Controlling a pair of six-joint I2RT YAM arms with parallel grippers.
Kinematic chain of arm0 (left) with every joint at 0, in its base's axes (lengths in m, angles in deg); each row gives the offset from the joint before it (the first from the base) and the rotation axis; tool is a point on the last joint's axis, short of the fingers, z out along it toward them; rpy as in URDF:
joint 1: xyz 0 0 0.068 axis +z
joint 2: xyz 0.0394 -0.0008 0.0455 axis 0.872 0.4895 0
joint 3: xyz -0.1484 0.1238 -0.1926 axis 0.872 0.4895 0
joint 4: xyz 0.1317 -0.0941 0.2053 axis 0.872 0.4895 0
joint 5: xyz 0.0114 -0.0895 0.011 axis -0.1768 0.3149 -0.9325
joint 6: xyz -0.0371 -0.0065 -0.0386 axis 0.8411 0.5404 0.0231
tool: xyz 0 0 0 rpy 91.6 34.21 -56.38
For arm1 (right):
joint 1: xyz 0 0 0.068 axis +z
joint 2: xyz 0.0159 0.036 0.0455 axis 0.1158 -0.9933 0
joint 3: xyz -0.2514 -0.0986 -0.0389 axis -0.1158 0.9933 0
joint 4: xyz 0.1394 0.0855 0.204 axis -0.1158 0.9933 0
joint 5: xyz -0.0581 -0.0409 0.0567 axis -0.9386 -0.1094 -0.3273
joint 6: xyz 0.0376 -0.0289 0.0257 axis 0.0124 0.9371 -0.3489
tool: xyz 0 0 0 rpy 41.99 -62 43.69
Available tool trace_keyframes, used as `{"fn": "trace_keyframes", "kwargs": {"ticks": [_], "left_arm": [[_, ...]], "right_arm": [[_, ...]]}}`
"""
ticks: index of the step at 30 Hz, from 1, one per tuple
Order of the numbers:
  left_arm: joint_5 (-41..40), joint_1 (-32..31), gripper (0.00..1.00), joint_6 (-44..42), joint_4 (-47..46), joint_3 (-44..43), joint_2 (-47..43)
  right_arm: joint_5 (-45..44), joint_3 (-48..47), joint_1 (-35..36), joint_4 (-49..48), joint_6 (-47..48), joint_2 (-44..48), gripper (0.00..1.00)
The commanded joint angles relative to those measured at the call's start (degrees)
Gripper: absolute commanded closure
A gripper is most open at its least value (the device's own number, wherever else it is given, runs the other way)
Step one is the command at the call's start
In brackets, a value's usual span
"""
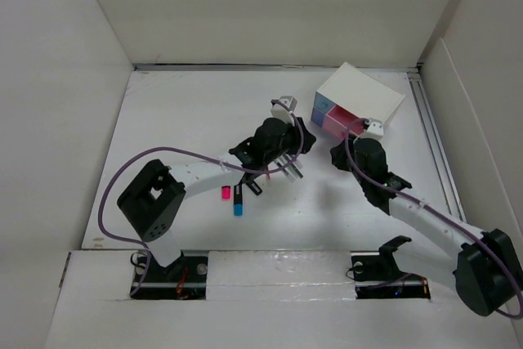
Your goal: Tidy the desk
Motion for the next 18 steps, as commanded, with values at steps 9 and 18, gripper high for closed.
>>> {"fn": "trace_keyframes", "kwargs": {"ticks": [9, 18], "left_arm": [[-7.4, -8.3, 0.63, -2.0, 5.9, -16.4, 9.5], [-22.2, -12.1, 0.52, -8.4, 14.5, -25.5, 13.4]], "right_arm": [[-5.1, -13.4, -12.3, 9.2, 8.1, 14.3, 0.62], [0.8, -19.3, -27.6, 5.6, 10.0, 2.3, 0.46]]}}
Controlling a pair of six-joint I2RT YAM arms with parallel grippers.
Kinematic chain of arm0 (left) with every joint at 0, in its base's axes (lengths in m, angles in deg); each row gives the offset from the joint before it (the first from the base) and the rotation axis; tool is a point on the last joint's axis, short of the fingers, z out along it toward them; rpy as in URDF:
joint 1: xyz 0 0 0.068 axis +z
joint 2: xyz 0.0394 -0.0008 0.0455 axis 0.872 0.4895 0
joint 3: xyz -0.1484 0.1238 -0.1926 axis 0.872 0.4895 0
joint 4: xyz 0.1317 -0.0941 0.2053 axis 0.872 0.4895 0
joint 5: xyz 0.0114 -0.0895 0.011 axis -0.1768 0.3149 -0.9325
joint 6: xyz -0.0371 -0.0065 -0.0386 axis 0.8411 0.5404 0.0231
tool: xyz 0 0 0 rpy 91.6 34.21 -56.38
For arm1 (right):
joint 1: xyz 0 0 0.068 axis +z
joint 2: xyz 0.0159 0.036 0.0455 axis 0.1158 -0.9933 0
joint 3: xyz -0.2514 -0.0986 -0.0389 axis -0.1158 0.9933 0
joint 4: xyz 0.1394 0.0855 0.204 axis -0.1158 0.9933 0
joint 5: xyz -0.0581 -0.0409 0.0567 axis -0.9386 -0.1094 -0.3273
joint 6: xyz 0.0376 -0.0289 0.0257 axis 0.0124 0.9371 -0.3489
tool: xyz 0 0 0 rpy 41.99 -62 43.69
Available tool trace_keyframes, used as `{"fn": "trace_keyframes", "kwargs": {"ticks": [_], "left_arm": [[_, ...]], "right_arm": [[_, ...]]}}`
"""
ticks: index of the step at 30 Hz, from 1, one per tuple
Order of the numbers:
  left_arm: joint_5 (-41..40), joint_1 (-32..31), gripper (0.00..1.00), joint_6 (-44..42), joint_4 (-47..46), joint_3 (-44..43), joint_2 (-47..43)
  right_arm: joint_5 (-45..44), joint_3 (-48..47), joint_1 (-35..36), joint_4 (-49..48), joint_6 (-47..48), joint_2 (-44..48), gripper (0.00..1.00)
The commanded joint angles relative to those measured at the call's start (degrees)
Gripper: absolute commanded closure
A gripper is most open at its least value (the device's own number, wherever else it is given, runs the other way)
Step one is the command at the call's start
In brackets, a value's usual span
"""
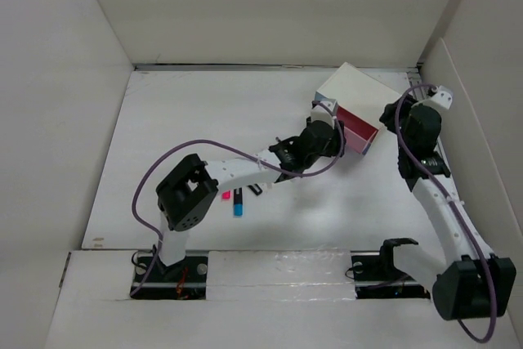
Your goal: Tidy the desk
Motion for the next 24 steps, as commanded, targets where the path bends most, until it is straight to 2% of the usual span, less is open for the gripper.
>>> {"fn": "trace_keyframes", "kwargs": {"ticks": [1, 4, 9, 12, 15, 16, 19, 24], "left_arm": [[-9.9, -2.7, 0.5, -5.0, 4.1, -7.3, 0.6], [-10.7, -2.7, 0.48, -5.6, 7.5, -11.2, 2.7], [-8.8, -1.3, 0.48, -2.3, 8.5, -12.3, 4.2], [-7.3, 0.1, 0.48, 0.2, 9.6, -13.8, 4.8], [-11.8, 0.1, 0.49, 0.6, 13.9, -17.8, 6.7], [-12.5, 0.1, 0.5, 0.8, 14.9, -17.9, 7.1], [-10.1, 0.1, 0.58, 1.2, 11.1, -13.2, 4.3], [-1.3, 0.1, 0.73, -0.9, 2.2, -7.3, 2.7]], "right_arm": [[5.0, -3.9, -5.1, -1.0, 1.8, -4.4, 0.45], [9.8, -4.3, -9.0, -0.1, 1.9, -7.6, 0.45], [13.1, 2.5, -9.0, -6.1, 1.1, -5.0, 0.48], [13.5, 3.1, -9.0, -6.1, 1.3, -3.9, 0.49], [14.2, 2.9, -9.0, -4.4, 1.7, -3.9, 0.49], [14.7, 3.1, -9.0, -3.4, 1.7, -3.6, 0.55], [14.2, 7.2, -9.0, -6.6, 1.2, -0.1, 0.62], [14.9, 5.2, -9.0, -4.5, 2.4, 0.0, 0.63]]}}
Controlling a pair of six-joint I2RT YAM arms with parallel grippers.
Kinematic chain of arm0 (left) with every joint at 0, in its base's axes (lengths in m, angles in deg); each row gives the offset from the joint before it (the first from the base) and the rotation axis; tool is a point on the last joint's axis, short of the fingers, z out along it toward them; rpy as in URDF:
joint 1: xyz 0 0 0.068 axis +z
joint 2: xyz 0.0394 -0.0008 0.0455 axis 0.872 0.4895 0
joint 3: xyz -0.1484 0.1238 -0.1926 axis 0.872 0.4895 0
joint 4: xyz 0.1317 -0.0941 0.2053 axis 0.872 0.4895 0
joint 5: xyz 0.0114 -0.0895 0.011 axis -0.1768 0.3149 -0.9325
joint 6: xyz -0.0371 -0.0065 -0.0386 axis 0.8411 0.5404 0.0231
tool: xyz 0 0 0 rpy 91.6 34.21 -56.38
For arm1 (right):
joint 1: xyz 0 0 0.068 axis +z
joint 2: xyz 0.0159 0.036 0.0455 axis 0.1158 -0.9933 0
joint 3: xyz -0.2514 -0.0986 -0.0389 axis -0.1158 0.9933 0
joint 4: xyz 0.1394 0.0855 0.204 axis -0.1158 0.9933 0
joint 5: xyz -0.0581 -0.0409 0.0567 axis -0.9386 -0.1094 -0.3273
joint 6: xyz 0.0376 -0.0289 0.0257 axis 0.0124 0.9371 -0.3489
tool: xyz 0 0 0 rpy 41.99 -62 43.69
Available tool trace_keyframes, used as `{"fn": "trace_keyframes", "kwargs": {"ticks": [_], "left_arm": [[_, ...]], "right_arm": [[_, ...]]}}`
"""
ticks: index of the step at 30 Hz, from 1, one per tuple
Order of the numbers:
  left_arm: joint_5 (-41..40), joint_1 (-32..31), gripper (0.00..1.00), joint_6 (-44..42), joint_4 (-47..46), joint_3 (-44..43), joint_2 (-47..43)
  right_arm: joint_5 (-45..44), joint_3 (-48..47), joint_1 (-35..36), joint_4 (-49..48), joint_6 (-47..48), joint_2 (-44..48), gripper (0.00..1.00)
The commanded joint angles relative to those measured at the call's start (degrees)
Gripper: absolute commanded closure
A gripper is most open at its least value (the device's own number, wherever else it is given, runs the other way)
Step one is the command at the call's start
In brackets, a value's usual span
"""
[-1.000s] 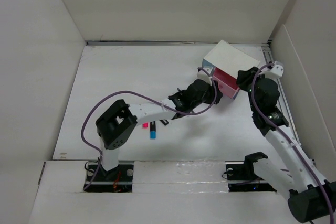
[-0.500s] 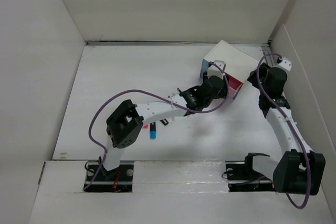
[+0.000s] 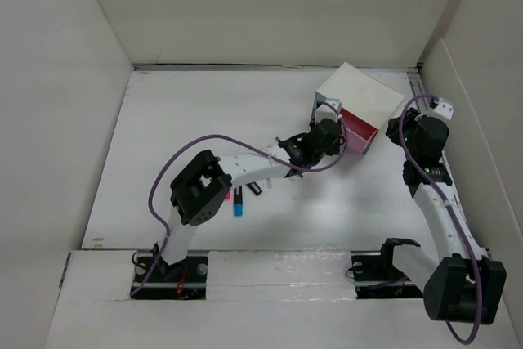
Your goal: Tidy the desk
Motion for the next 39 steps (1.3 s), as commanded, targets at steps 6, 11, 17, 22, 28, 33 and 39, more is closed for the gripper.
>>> {"fn": "trace_keyframes", "kwargs": {"ticks": [6, 11, 17, 22, 28, 33, 39], "left_arm": [[10.5, -0.3, 0.71, -5.9, -6.1, -1.7, -1.0], [10.2, -0.3, 0.65, -8.3, -5.6, -4.2, 1.5], [8.8, -0.3, 0.65, -9.9, -2.3, -9.2, 5.1], [6.6, -0.3, 0.68, -10.1, -0.4, -10.3, 6.0], [4.8, -0.3, 0.68, -9.7, -2.8, -6.0, 3.6], [4.5, -0.3, 0.65, -9.7, -5.3, -3.1, 1.9], [3.6, -0.3, 0.66, -9.6, -6.7, -0.9, 0.8]], "right_arm": [[2.9, -4.0, 0.1, -1.2, 0.9, -1.7, 0.61], [3.1, -4.0, 0.1, -1.7, 0.9, -2.0, 0.61], [5.0, -4.7, 0.1, -1.6, 1.0, -1.9, 0.61], [5.0, -5.0, -0.4, -1.5, 1.2, -1.7, 0.61], [6.4, -5.5, -0.4, -2.3, 1.4, -3.2, 0.62], [7.2, -5.4, -0.4, -2.7, 1.1, -3.7, 0.62], [7.2, -5.4, -0.4, -3.0, 1.2, -4.0, 0.62]]}}
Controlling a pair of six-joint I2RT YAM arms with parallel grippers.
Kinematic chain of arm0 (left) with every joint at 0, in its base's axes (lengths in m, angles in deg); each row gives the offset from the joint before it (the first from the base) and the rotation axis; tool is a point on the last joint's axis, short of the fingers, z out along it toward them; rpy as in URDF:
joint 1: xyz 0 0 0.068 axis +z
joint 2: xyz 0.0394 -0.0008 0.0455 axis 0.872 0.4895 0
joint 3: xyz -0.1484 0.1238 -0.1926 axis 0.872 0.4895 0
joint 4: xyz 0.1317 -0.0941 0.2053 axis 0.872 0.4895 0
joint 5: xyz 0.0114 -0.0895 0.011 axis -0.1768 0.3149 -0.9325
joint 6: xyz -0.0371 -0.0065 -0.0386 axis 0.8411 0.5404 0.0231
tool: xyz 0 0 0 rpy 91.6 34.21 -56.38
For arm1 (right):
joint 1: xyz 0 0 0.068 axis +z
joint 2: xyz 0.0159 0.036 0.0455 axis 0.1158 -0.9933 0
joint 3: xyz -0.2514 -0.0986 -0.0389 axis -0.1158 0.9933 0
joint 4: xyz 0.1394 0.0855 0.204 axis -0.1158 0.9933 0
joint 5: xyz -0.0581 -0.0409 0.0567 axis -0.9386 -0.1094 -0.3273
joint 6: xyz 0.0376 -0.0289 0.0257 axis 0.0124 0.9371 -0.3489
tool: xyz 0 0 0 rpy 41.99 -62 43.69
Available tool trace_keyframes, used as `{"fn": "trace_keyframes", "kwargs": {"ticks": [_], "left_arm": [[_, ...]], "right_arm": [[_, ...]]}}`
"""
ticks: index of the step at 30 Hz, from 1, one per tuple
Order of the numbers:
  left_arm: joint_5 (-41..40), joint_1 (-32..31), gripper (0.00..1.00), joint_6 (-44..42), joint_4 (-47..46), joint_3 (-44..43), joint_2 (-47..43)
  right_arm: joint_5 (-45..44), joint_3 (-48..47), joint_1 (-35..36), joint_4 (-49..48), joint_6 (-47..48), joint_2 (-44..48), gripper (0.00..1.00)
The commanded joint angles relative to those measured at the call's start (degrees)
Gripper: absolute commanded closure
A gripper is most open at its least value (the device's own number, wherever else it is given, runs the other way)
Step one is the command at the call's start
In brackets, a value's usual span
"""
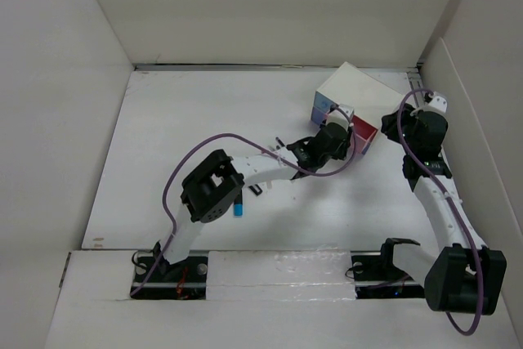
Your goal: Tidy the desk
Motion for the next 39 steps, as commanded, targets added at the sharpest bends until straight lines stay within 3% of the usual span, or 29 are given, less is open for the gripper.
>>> {"fn": "trace_keyframes", "kwargs": {"ticks": [1, 9, 28, 39], "left_arm": [[-2.1, 0.4, 0.65, -0.5, -3.3, 2.5, -5.3], [-2.4, 1.4, 0.6, -1.9, -2.2, -0.4, -3.2], [4.6, 2.1, 0.64, -6.4, -3.6, -4.9, -1.0], [4.5, 2.1, 0.67, -6.4, -2.3, -6.4, 1.0]], "right_arm": [[0.8, -2.5, -0.4, -3.1, 0.8, -0.3, 0.62], [1.5, -2.0, -0.4, -3.4, 0.8, 0.3, 0.62], [2.1, -1.3, -0.4, -4.5, 0.6, 0.0, 0.63], [1.9, -1.3, -0.4, -4.3, 0.7, 0.4, 0.62]]}}
